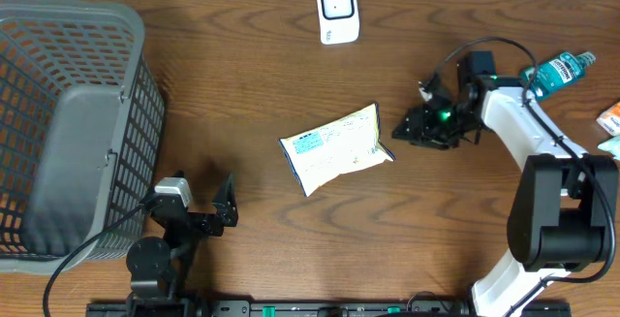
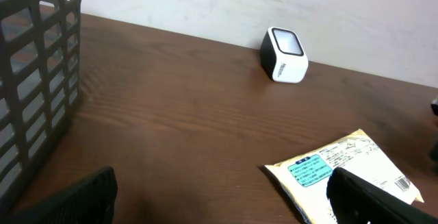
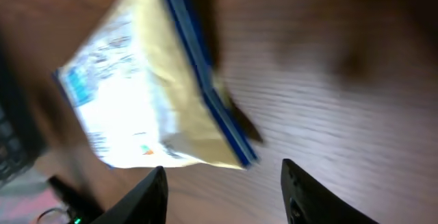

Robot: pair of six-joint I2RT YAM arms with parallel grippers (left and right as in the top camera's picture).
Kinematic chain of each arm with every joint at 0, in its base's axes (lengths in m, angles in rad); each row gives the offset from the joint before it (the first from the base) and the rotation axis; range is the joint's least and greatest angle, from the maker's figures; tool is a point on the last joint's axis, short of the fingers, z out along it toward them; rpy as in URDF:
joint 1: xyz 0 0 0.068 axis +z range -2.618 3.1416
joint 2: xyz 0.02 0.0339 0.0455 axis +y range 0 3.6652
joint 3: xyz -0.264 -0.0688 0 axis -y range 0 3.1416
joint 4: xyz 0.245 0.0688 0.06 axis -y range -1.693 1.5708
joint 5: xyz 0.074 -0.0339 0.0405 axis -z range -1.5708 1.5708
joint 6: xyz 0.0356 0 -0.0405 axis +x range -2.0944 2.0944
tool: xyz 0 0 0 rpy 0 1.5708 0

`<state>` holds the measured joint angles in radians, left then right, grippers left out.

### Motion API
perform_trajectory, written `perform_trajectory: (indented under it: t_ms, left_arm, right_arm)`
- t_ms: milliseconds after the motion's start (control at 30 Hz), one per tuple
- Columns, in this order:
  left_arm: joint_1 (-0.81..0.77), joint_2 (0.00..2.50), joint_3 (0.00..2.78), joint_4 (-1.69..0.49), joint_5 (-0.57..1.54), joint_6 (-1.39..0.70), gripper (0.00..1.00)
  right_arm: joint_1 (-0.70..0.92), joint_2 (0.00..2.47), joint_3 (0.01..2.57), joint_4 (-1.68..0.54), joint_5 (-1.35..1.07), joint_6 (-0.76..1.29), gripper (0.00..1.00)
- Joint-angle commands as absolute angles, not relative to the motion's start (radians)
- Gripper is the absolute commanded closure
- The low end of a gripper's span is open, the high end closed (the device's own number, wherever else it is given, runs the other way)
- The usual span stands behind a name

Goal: Scan the item barcode

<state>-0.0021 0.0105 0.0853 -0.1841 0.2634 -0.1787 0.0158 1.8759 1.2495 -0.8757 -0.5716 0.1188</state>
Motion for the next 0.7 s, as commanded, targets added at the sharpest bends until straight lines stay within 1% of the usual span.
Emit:
perform_trajectory:
  t_ms: [0,33,67,100,233,367,433,533,667]
  left_arm:
    - [-0.004,0.004,0.065,-0.201,0.276,-0.169,0.02]
    - [-0.004,0.004,0.065,-0.201,0.276,-0.169,0.02]
    - [-0.004,0.004,0.065,-0.201,0.276,-0.169,0.02]
    - [-0.004,0.004,0.065,-0.201,0.276,-0.169,0.02]
    - [-0.004,0.004,0.065,-0.201,0.276,-0.169,0.02]
    - [-0.004,0.004,0.065,-0.201,0.276,-0.169,0.02]
    - [-0.004,0.004,0.065,-0.201,0.276,-0.169,0.02]
    - [-0.004,0.004,0.065,-0.201,0.276,-0.169,0.02]
    - [-0.004,0.004,0.065,-0.201,0.276,-0.169,0.02]
  right_arm:
    - [0.031,1.808,1.286,-0.895,-0.500,0.142,0.63]
    - [0.047,1.789,1.286,-0.908,-0.507,0.146,0.82]
    - [0.062,1.779,1.286,-0.913,-0.507,0.146,0.91]
    - [0.078,1.771,1.286,-0.913,-0.505,0.145,0.98]
    - [0.163,1.761,1.286,-0.894,-0.427,0.149,0.99]
    - [0.241,1.762,1.280,-0.866,-0.220,0.229,0.98]
    - [0.270,1.765,1.271,-0.828,-0.162,0.240,0.98]
    - [0.298,1.775,1.260,-0.779,-0.159,0.262,0.98]
    - [0.336,1.805,1.259,-0.766,-0.157,0.292,0.99]
